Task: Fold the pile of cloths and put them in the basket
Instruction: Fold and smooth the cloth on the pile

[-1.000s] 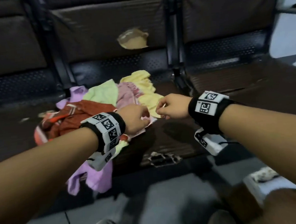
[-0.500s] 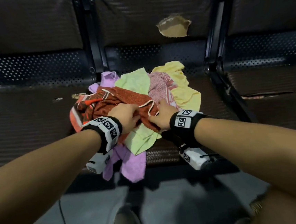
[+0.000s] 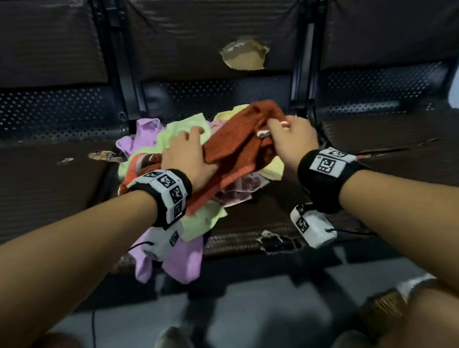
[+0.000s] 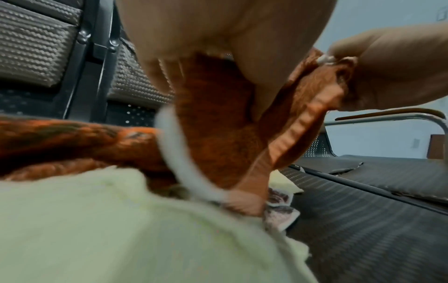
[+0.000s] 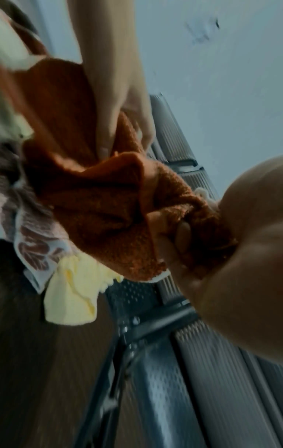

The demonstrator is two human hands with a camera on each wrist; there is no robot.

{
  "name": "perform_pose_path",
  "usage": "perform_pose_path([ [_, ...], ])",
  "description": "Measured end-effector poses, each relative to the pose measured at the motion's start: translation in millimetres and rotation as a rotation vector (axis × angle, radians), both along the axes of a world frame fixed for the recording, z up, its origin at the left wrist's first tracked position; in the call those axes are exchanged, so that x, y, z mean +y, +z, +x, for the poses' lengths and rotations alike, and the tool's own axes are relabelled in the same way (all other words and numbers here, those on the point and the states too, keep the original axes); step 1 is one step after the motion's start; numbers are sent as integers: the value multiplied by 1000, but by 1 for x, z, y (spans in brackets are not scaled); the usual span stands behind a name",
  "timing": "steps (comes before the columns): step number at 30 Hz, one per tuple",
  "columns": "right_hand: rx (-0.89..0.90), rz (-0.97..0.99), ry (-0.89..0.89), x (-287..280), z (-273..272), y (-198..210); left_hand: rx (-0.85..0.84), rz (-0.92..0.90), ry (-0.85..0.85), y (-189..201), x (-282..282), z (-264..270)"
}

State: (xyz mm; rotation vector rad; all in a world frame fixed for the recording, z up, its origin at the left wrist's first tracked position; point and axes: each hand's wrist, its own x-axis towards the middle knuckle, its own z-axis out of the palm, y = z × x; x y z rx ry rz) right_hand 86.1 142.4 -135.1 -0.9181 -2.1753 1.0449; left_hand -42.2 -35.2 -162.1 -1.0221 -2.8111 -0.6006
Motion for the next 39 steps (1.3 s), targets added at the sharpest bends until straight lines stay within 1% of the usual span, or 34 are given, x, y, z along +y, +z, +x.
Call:
perform_pose_path([
  [1,34,-21,-65,13,10,4,60,45,49,2,5,4],
  [2,73,-43,-130,24,20,7,134,97,55,4,11,8],
  [3,111,-84,-170,34,30,10,199,150,19,6,19,13],
  [4,157,-156,-177,42,38,11,215,186,-45,7,28,20],
  [5,215,-252,-150,47,46,11,159,213,-122,8,38,28],
  [6,273,-344,-105,50,53,10,44,229,-211,7,49,39],
  [7,303,-395,-58,51,58,9,-79,224,-298,5,60,50],
  [8,294,-395,-18,52,62,8,-151,190,-367,3,71,61],
  [10,284,-365,33,53,68,8,-138,124,-417,-2,91,77],
  [12,293,-379,45,56,74,14,-91,215,-410,0,106,83],
  [14,262,-377,26,64,83,19,-128,319,-353,8,114,84],
  [16,250,-350,67,73,95,18,-176,407,-327,16,117,84],
  [18,170,-235,87,80,104,10,-193,451,-340,21,115,83],
  [20,19,-59,60,85,106,4,-174,449,-373,21,108,82],
  [21,-27,-4,33,86,105,2,-163,435,-366,20,105,80],
  [23,-46,42,-20,88,101,3,-155,416,-305,18,97,74],
  [25,-12,14,-17,85,96,5,-117,385,-205,19,86,67],
  [28,76,-120,65,70,80,7,-71,292,-56,22,68,56],
  [30,125,-179,152,54,64,8,-111,291,40,23,57,49],
  [31,131,-174,203,45,56,9,-168,333,35,23,54,48],
  [32,128,-151,260,36,49,10,-248,399,-39,23,51,49],
  [33,127,-125,322,27,42,10,-343,474,-168,23,49,52],
  [34,121,-94,378,19,37,9,-405,508,-291,23,48,58],
  [35,106,-59,413,13,33,8,-412,479,-376,22,48,62],
  [36,84,-23,426,8,31,8,-377,417,-407,21,47,64],
  [38,35,28,433,4,28,9,-248,324,-361,20,45,61],
  [39,17,24,450,5,27,10,-205,328,-326,21,42,57],
])
